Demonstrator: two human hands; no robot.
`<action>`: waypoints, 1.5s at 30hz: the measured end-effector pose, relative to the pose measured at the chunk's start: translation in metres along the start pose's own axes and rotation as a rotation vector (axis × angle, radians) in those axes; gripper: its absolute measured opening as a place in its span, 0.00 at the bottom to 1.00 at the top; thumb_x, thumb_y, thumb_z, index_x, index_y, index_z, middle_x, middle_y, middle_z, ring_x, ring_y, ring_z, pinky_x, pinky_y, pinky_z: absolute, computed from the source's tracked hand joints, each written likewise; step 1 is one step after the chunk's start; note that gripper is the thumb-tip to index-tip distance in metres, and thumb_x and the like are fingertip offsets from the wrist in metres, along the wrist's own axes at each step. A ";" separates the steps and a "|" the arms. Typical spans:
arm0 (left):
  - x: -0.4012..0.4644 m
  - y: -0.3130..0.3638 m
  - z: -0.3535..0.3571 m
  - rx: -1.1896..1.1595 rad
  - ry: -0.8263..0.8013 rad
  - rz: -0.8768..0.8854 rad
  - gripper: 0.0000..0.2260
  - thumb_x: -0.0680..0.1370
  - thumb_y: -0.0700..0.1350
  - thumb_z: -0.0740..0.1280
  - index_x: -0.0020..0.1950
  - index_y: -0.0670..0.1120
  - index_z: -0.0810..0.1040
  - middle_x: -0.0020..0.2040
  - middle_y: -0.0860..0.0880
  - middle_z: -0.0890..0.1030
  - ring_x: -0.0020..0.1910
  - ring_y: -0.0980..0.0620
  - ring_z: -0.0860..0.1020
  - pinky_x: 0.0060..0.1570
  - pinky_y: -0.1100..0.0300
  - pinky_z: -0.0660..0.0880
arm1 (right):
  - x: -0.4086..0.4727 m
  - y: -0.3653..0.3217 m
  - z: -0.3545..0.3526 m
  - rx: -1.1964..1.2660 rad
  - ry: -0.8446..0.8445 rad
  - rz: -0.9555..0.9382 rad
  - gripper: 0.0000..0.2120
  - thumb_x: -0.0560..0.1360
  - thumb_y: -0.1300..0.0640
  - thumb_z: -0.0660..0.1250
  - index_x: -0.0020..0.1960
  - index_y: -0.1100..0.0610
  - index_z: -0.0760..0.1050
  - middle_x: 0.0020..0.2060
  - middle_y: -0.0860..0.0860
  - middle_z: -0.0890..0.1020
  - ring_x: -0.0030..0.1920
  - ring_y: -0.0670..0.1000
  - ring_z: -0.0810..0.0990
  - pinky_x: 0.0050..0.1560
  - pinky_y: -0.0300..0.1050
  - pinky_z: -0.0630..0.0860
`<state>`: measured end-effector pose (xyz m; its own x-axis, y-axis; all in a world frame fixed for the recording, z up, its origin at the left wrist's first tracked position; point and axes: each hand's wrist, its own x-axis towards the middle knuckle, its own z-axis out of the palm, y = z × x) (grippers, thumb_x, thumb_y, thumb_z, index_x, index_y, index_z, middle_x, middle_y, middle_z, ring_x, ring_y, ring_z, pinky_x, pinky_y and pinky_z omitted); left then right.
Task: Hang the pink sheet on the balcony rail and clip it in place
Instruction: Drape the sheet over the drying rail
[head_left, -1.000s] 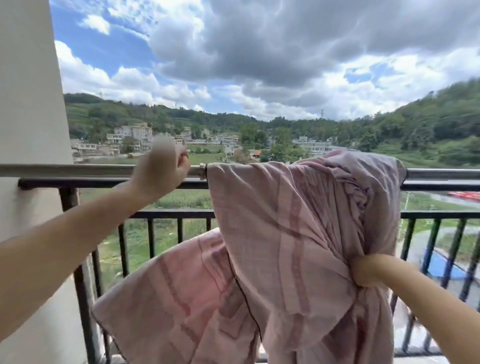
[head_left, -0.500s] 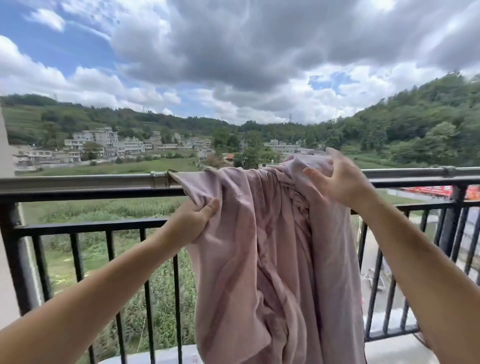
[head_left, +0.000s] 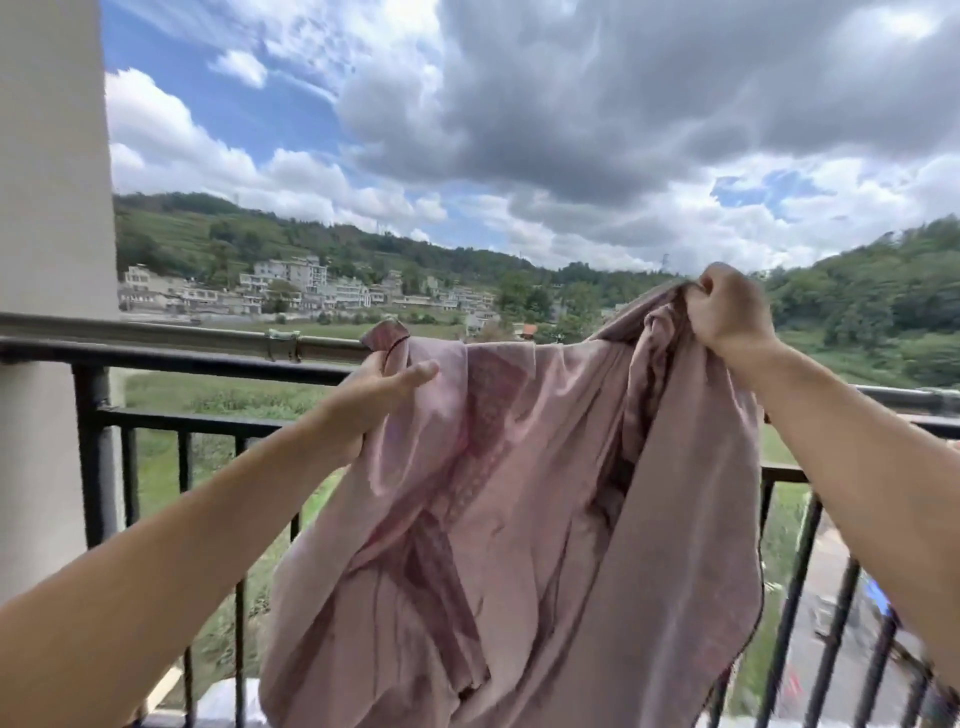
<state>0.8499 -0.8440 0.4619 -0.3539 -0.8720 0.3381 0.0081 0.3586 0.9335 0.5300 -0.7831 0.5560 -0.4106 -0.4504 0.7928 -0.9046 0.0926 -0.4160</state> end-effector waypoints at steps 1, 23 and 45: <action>0.001 0.004 0.010 0.037 0.026 0.004 0.01 0.77 0.45 0.66 0.47 0.48 0.76 0.43 0.48 0.80 0.42 0.52 0.78 0.41 0.62 0.74 | 0.011 0.015 -0.008 0.006 0.028 0.040 0.06 0.75 0.61 0.58 0.41 0.63 0.69 0.38 0.64 0.73 0.48 0.66 0.77 0.41 0.47 0.65; 0.012 0.098 -0.118 -0.484 0.691 0.317 0.11 0.79 0.51 0.59 0.42 0.50 0.77 0.39 0.52 0.82 0.39 0.55 0.81 0.38 0.65 0.78 | -0.021 -0.073 0.065 0.100 -0.741 -0.487 0.13 0.76 0.52 0.62 0.55 0.57 0.79 0.49 0.52 0.82 0.45 0.51 0.77 0.45 0.41 0.71; 0.004 0.043 -0.437 -0.376 0.545 0.278 0.15 0.80 0.47 0.55 0.45 0.52 0.81 0.36 0.53 0.84 0.36 0.55 0.82 0.36 0.65 0.78 | -0.028 -0.376 0.208 0.353 -0.069 -0.240 0.13 0.73 0.65 0.58 0.37 0.63 0.79 0.40 0.70 0.78 0.44 0.61 0.78 0.39 0.44 0.64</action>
<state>1.2579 -0.9776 0.5559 0.2249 -0.8425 0.4895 0.3866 0.5383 0.7489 0.9057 -0.9906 0.5977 -0.1740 -0.4816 0.8590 -0.8744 -0.3256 -0.3597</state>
